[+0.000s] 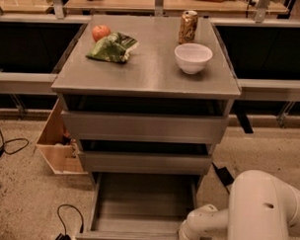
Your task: Open bottom drawer
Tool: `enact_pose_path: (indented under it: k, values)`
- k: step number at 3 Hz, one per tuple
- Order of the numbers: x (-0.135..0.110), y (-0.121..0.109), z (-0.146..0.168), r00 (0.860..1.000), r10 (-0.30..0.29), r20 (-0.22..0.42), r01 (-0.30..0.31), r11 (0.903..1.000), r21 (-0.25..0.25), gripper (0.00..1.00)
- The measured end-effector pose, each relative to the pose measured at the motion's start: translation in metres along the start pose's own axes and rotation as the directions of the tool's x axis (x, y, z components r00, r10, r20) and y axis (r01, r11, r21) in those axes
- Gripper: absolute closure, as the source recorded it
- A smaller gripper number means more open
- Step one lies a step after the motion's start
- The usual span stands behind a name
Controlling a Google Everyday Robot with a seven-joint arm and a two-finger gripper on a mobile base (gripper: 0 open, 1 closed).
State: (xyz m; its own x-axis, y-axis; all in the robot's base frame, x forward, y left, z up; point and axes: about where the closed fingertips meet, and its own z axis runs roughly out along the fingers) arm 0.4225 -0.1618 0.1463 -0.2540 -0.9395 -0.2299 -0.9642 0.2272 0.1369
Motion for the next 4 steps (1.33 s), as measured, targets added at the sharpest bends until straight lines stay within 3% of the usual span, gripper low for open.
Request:
enact_pose_path:
  k: [1,4]
  values:
    - [0.004,0.0099,0.0001,1.0,0.008,-0.005,-0.008,0.9996,-0.027,1.0]
    - [0.0061,0.0157,0.0002,1.0,0.012,-0.004,-0.012,0.9989,-0.046,1.0]
